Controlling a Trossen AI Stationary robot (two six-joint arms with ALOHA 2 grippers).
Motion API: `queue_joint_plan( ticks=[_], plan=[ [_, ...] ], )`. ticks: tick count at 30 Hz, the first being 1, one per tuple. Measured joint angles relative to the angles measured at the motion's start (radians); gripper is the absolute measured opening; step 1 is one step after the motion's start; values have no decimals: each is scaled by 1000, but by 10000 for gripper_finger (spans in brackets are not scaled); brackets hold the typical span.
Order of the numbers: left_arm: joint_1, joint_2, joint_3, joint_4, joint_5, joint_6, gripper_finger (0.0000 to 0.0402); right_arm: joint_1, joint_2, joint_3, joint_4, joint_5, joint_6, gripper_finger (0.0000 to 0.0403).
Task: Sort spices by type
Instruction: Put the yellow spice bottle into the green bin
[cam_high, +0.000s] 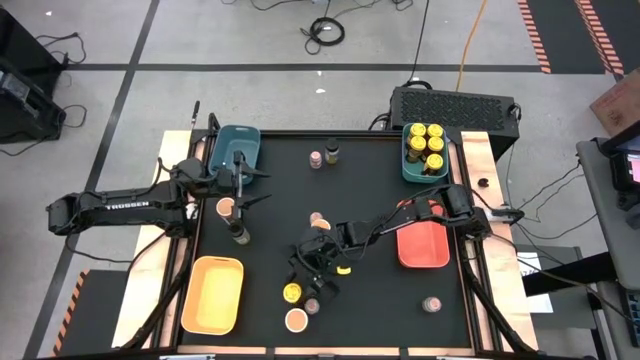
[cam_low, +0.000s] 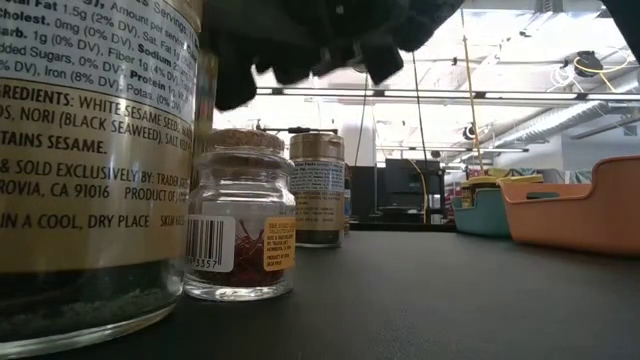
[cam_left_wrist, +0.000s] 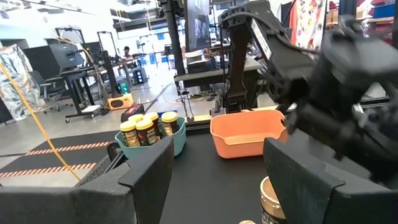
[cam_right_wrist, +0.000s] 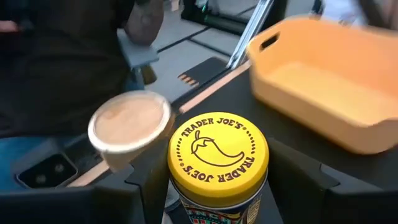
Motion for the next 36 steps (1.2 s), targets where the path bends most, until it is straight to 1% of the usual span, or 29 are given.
queue_joint_plan(
  ticks=[6, 8, 11, 15, 21, 25, 28, 31, 36],
  plan=[
    [0, 0, 0, -9, 0, 4, 251, -43, -103, 0, -54, -6, 5, 215],
    [0, 0, 0, -16, 0, 8, 251, -63, -157, 0, -78, -8, 13, 214],
    [0, 0, 0, -17, 0, 9, 251, -105, -262, 0, -174, 1, 13, 214],
    [0, 0, 0, -18, 0, 10, 251, -165, -395, 2, -359, 80, -12, 214],
    [0, 0, 0, -20, -2, 27, 251, -272, -582, 2, -692, 259, -87, 213],
    [0, 0, 0, -20, -3, 31, 251, -370, -665, -13, -862, 287, -75, 213],
    [0, 0, 0, -21, -9, 36, 251, -449, -736, -84, -903, 311, -49, 213],
    [0, 0, 0, -23, -12, 37, 251, -528, -819, -187, -890, 392, -46, 212],
    [1, 0, 0, -23, -13, 37, 251, -658, -981, -384, -783, 552, 19, 212]
  ],
)
